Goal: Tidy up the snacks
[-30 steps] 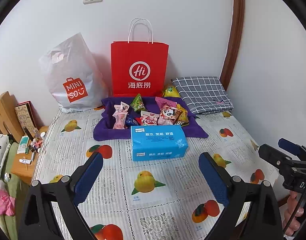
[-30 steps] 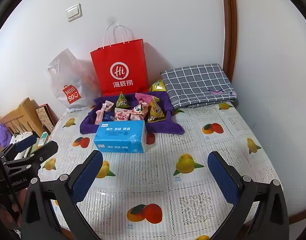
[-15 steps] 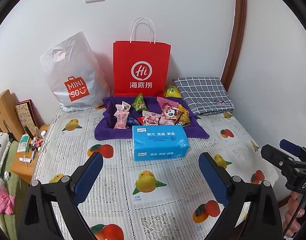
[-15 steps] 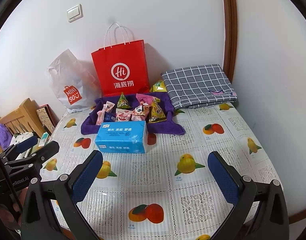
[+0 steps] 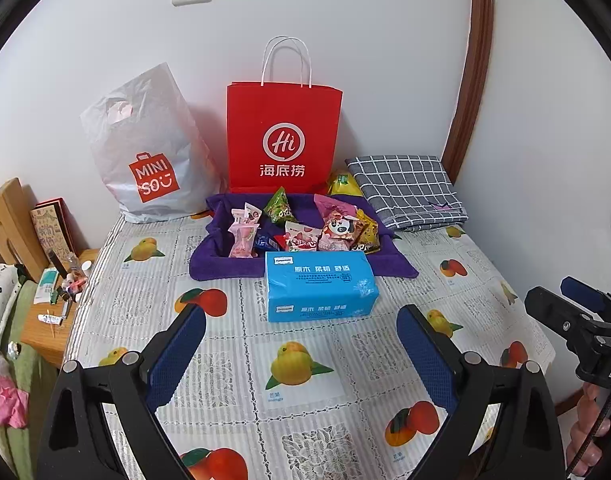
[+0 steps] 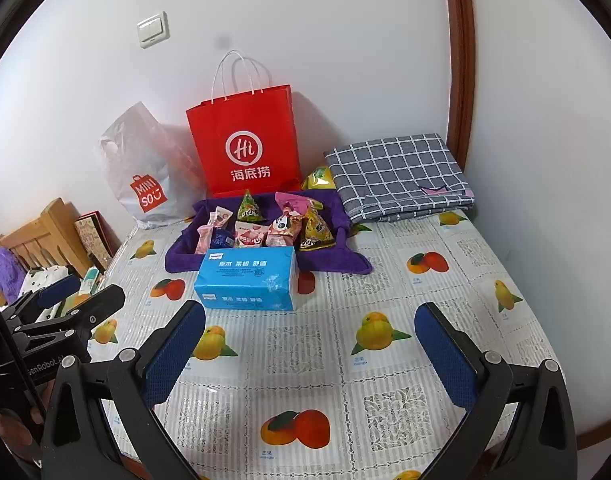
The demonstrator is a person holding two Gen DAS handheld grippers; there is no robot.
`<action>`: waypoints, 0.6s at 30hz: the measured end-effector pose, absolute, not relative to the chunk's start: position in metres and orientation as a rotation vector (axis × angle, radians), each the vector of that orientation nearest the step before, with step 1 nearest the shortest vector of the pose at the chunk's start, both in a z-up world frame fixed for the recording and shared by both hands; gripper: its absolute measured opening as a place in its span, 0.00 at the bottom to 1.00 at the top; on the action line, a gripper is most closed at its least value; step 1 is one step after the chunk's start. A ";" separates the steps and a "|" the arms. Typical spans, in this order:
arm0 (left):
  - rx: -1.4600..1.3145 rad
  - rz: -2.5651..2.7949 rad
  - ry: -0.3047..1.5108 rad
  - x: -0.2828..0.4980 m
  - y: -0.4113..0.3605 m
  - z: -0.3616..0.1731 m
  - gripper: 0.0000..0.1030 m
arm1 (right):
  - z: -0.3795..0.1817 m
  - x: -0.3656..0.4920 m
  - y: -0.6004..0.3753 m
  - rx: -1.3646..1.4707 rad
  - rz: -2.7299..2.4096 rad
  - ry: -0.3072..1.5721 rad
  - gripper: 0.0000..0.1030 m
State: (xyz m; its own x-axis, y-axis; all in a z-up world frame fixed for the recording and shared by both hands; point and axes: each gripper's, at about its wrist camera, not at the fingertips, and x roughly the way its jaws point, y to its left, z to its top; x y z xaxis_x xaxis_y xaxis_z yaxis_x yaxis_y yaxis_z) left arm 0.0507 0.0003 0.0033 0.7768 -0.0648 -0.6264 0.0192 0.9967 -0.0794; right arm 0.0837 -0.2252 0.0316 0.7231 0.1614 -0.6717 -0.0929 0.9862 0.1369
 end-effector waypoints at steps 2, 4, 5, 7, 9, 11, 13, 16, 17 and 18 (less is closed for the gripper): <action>-0.070 -0.045 0.680 0.051 0.000 0.003 0.94 | 0.032 0.083 -0.225 0.098 0.141 0.751 1.00; -0.070 -0.045 0.680 0.051 0.000 0.003 0.94 | 0.032 0.083 -0.224 0.098 0.141 0.751 1.00; -0.070 -0.046 0.681 0.051 0.000 0.003 0.94 | 0.032 0.083 -0.224 0.098 0.141 0.751 1.00; -0.070 -0.047 0.681 0.051 0.001 0.003 0.94 | 0.032 0.084 -0.224 0.099 0.142 0.750 1.00; -0.069 -0.045 0.682 0.052 0.001 0.002 0.94 | 0.031 0.084 -0.225 0.098 0.141 0.752 1.00; -0.071 -0.046 0.681 0.051 0.000 0.002 0.94 | 0.032 0.084 -0.224 0.098 0.140 0.752 1.00; -0.072 -0.043 0.681 0.051 0.000 0.002 0.94 | 0.032 0.084 -0.224 0.098 0.140 0.751 1.00; -0.072 -0.045 0.682 0.051 0.001 0.002 0.94 | 0.032 0.084 -0.223 0.096 0.140 0.750 1.00; -0.071 -0.044 0.681 0.051 0.001 0.002 0.94 | 0.032 0.084 -0.223 0.097 0.140 0.750 1.00; -0.072 -0.045 0.681 0.051 0.001 0.002 0.94 | 0.032 0.084 -0.223 0.098 0.141 0.750 1.00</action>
State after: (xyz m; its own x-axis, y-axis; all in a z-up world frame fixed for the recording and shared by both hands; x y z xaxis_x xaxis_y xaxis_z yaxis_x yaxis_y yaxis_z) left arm 0.0512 0.0009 0.0021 0.7759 -0.0654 -0.6275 0.0183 0.9965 -0.0811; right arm 0.0844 -0.2231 0.0318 0.7229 0.1624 -0.6716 -0.0928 0.9860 0.1386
